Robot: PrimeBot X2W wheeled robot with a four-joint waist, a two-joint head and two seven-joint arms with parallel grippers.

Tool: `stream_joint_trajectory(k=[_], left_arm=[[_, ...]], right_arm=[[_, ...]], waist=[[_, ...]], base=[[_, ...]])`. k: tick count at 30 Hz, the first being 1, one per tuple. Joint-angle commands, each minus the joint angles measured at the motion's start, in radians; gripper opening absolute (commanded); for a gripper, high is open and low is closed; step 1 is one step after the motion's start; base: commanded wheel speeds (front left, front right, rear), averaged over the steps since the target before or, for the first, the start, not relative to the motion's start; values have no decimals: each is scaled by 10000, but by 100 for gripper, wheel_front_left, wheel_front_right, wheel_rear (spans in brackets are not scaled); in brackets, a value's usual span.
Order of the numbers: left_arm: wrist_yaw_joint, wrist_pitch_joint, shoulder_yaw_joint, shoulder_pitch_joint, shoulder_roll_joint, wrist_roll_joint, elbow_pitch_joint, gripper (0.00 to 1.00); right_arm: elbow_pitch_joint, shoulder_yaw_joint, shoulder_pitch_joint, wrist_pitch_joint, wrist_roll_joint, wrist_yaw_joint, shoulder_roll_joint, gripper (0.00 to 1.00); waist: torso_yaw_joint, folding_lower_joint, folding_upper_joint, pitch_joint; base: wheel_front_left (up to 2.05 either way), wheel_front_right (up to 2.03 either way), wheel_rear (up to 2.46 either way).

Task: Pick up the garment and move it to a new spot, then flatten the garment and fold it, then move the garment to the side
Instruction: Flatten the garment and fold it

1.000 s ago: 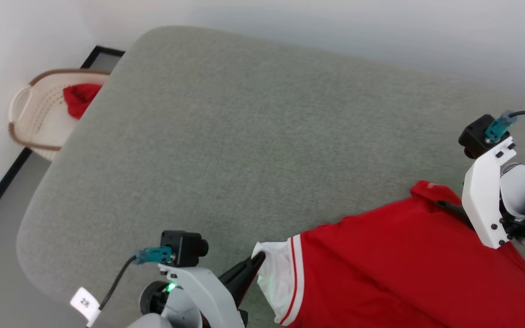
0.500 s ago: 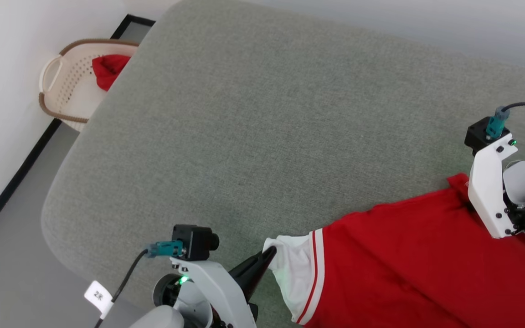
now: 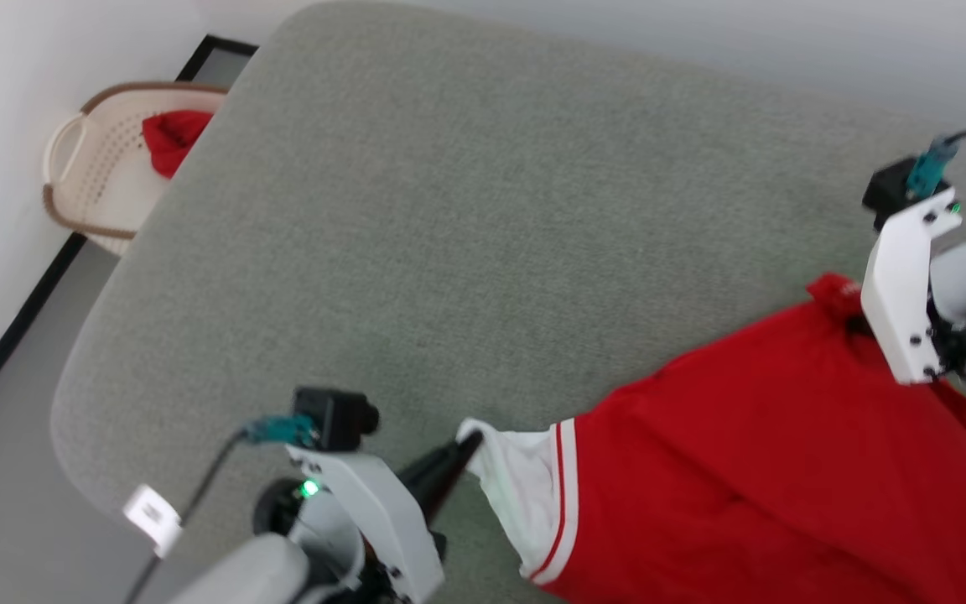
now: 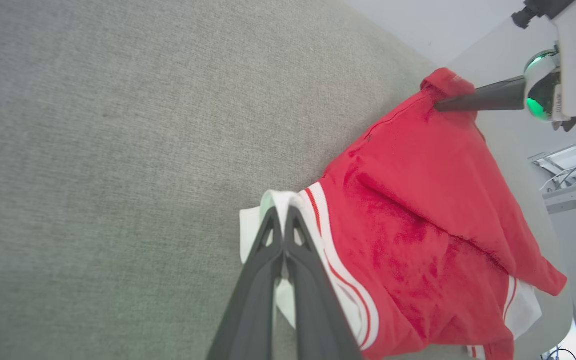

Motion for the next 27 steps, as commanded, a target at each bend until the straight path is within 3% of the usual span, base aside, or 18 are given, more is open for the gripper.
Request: stream_joint_trajectory(k=[1,8,14,21,27], left_arm=[[85,269,114,-314,279,10,-228,0],[310,1772,602,-1859,1642,150,-773,0],[-108,3098,1068,-4180,2398,351,26,0],[-903,3942,955,-6714,2219,997,2011,0],[-1581,3623,963,-8908,1840,1823,4253,0]], right_arm=[[-2,-94,-284,-130,217,-13,50,0],[253,-608,-963,-935,639,-13,313,0],[983,-1129,-1724,-1960,271,-12,732,0],[2024,-1798,-2564,-3286,-295,-12,1338,0],[2992,-2407,-3360,-4718,-851,-12,2096,0]], waist=[[-281,0,0,-276],[-869,0,0,-939],[-1367,0,0,-1473],[-1928,0,0,-1831],[-2564,0,0,-1997]], base=[[0,0,0],[0,0,0],[0,0,0],[0,0,0],[0,0,0]])
